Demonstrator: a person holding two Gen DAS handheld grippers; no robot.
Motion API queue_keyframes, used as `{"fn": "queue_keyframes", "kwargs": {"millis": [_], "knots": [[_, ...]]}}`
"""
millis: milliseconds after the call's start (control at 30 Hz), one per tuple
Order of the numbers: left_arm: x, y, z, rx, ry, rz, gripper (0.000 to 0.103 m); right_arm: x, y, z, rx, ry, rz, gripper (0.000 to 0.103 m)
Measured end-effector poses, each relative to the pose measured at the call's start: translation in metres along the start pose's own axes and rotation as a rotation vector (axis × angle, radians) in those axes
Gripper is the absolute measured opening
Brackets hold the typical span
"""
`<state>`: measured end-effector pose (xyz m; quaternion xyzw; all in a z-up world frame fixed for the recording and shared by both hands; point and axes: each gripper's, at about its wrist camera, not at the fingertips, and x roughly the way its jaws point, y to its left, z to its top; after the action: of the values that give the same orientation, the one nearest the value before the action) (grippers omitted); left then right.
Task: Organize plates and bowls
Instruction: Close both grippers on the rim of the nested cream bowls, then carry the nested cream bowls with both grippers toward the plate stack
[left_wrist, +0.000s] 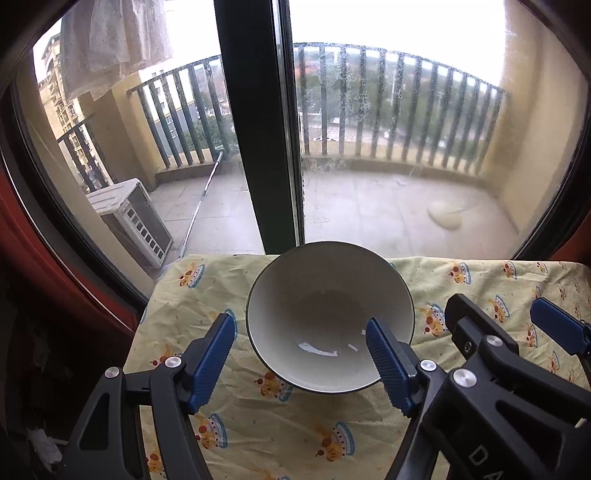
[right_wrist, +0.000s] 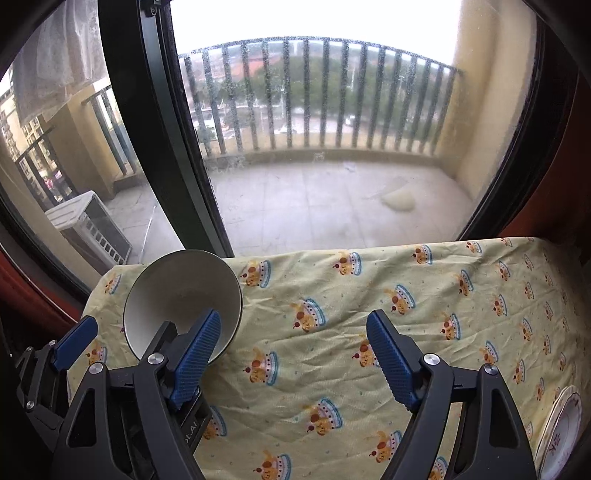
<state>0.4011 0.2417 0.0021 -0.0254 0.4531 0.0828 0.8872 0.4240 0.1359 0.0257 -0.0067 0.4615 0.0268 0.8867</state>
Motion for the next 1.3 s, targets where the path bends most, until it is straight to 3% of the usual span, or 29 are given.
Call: {"fn": "queue_keyframes", "kwargs": {"millis": [300,433,500,567,633,667,867,1300], "knots": [[0.032,0.014,0.013,-0.028,0.017,0.015,0.076,0.033,0.017,0.009,0.017,0.004,0.000,0.079],[0.044,0.017,0.013,-0.040,0.036,0.035,0.063,0.043,0.026,0.008,0.008,0.009,-0.015,0.079],[0.049,0.018,0.011,-0.038,0.041,0.039,0.055,0.049,0.027,0.007,0.014,0.020,-0.001,0.069],[0.051,0.018,0.010,-0.030,0.041,0.047,0.043,0.057,0.028,0.006,0.014,0.043,0.011,0.051],[0.052,0.018,0.010,-0.035,0.045,0.045,0.039,0.062,0.029,0.006,0.011,0.056,0.025,0.044],[0.052,0.018,0.010,-0.037,0.044,0.042,0.036,0.063,0.029,0.006,0.010,0.055,0.023,0.035],[0.050,0.021,0.013,-0.043,0.033,0.029,0.018,0.068,0.032,0.006,-0.008,0.050,0.061,0.010],[0.036,0.010,-0.001,-0.021,0.066,0.015,0.016,0.050,0.022,-0.005,-0.043,0.069,0.034,0.010]]}}
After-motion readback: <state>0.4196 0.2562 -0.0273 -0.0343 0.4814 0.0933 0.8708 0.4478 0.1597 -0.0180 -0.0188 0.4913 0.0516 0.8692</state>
